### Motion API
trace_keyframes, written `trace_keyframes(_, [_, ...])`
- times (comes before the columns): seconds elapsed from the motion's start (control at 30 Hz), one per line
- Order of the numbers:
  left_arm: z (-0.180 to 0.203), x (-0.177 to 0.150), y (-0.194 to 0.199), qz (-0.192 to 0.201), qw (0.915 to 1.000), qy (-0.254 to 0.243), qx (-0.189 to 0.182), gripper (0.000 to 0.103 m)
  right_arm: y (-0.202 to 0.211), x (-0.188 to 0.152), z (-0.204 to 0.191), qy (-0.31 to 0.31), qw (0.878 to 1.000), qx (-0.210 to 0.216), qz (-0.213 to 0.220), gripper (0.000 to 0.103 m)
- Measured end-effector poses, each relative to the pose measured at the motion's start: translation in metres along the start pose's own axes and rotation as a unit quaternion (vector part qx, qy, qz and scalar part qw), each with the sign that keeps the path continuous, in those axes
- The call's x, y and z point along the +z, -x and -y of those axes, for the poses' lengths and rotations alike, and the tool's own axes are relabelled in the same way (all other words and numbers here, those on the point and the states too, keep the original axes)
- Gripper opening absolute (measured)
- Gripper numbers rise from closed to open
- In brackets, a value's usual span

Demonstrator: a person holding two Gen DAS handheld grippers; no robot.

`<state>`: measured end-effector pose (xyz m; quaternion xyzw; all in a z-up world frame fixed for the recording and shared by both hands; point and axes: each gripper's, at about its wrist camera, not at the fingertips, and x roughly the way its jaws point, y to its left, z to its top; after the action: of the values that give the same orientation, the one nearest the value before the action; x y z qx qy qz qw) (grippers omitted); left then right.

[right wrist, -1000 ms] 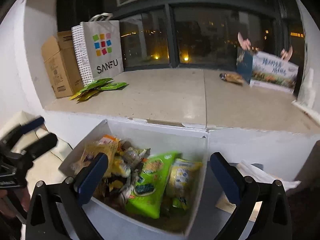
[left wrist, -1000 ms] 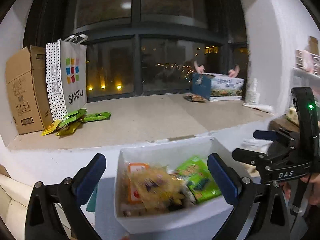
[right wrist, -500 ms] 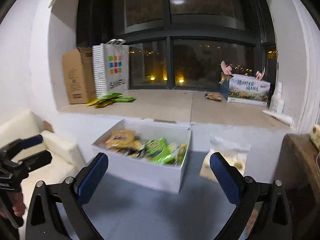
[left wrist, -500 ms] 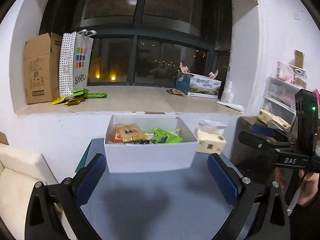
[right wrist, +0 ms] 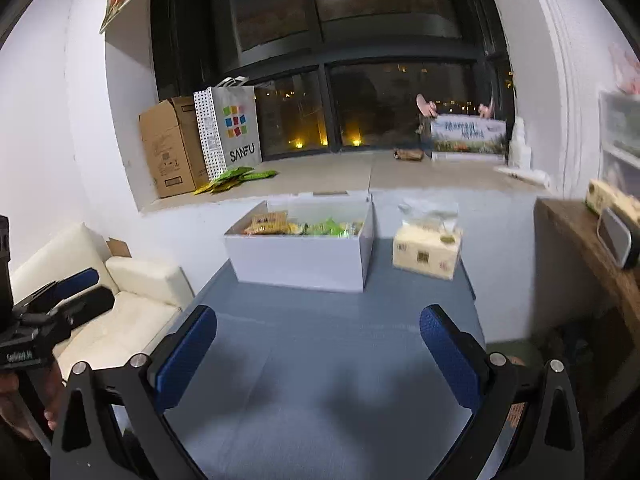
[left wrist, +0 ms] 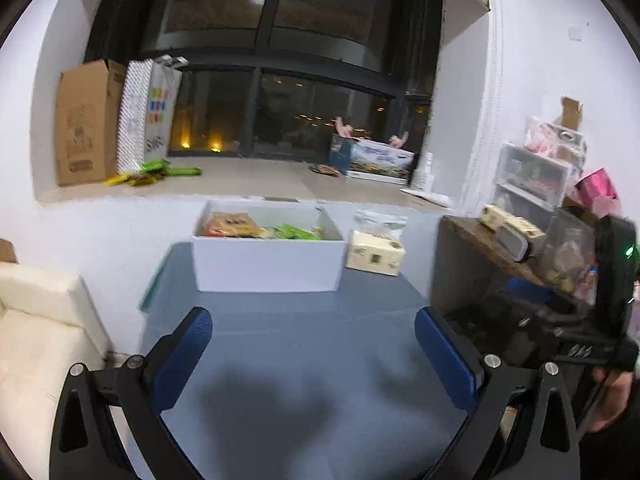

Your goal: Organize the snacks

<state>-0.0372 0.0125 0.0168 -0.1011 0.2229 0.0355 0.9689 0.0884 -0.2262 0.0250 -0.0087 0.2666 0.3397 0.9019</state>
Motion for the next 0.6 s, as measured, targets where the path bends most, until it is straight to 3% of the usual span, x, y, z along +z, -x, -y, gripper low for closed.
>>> trace_keyframes(0.6, [0.008, 0.000, -0.008, -0.019, 0.9995, -0.024, 0.008, 0.103, 0.000, -0.010, -0.015, 0.035, 0.999, -0.008, -0.014, 0.103])
